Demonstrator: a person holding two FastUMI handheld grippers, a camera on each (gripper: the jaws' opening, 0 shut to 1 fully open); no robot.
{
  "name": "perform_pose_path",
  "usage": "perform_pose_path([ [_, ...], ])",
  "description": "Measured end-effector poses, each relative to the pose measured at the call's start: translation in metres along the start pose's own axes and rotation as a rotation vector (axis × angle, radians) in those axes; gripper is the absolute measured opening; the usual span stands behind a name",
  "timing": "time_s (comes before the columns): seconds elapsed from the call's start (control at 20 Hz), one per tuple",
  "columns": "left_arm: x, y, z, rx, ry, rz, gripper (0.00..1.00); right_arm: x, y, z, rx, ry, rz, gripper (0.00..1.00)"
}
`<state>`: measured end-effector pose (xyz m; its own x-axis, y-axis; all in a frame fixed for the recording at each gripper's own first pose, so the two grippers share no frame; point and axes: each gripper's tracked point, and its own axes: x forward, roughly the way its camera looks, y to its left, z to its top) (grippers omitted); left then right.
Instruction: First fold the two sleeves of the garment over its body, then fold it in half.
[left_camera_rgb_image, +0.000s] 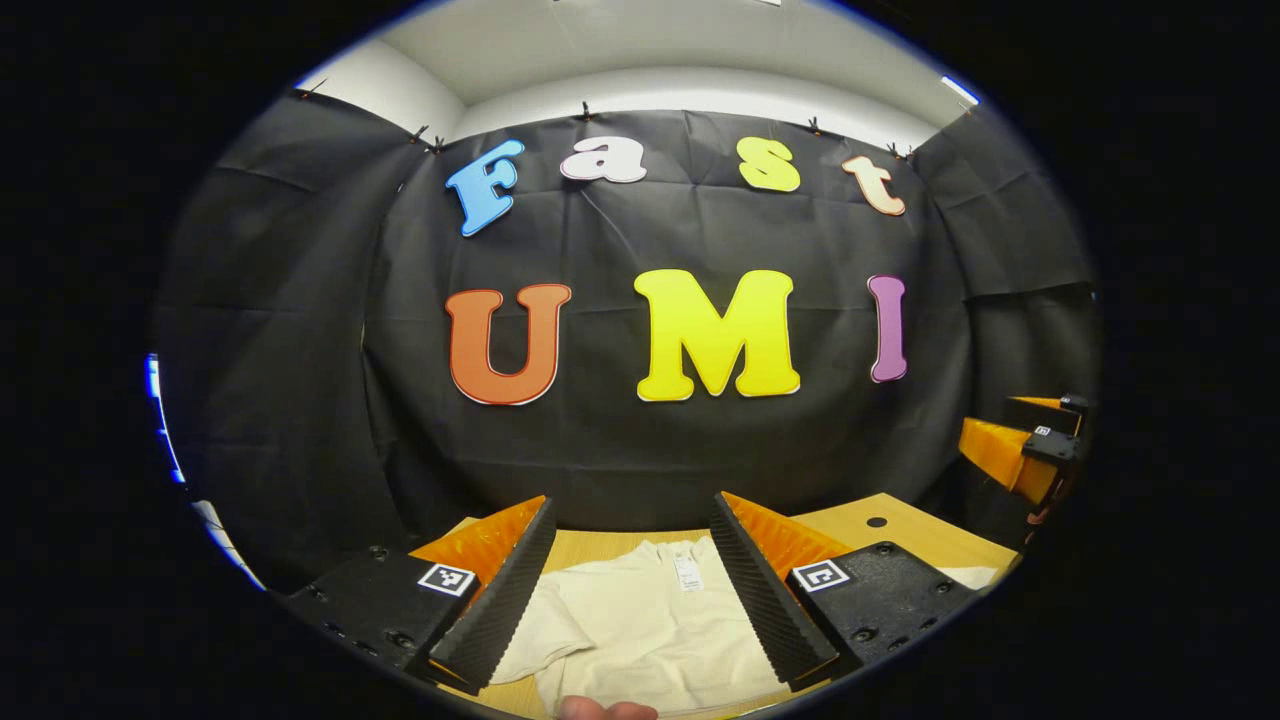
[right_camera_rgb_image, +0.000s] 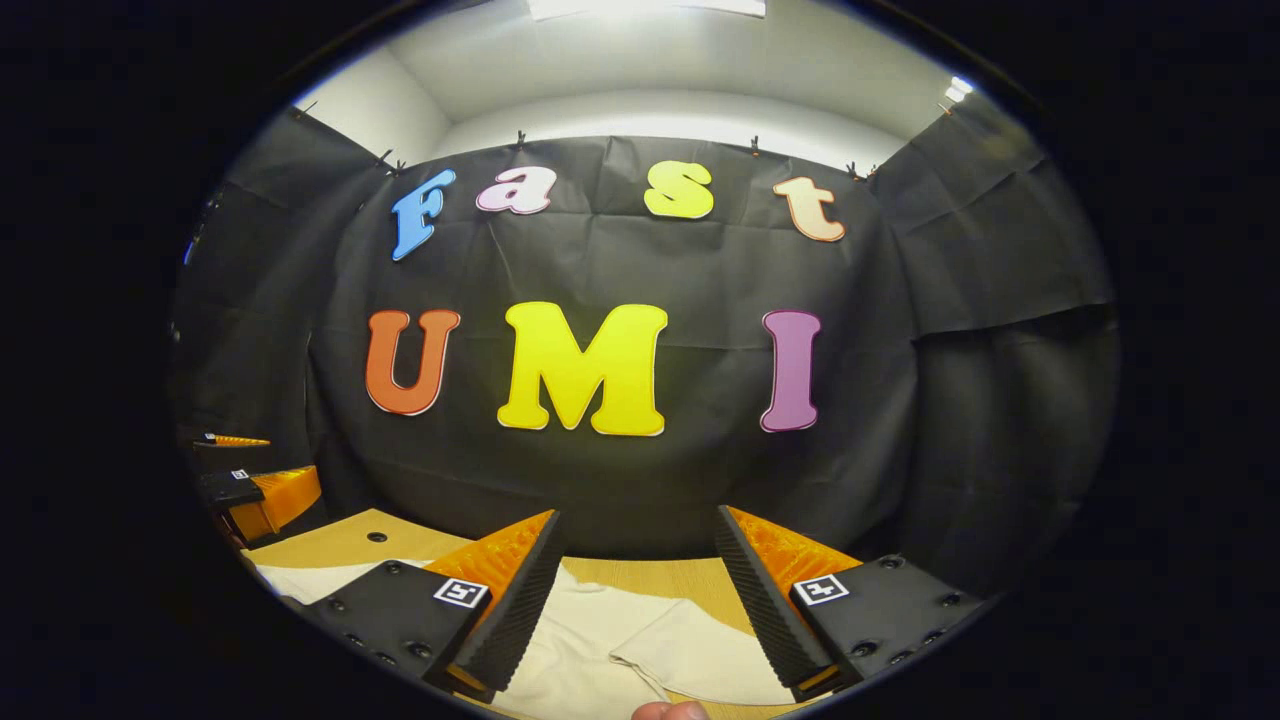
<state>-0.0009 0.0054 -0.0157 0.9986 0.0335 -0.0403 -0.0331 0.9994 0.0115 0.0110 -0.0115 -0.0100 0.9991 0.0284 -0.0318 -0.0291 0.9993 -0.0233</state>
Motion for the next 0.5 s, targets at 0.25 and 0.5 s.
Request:
perform_pose_path([
  [0.25, 0.001, -0.006, -0.008, 0.017, 0.032, -0.02, 0.99, 0.0, -0.026, -0.017, 0.013, 0.053, -0.021, 0.94],
  [0.5, -0.001, -0.018, -0.015, 0.018, 0.068, -0.039, 0.99, -0.007, -0.077, -0.04, -0.004, 0.125, -0.021, 0.94],
])
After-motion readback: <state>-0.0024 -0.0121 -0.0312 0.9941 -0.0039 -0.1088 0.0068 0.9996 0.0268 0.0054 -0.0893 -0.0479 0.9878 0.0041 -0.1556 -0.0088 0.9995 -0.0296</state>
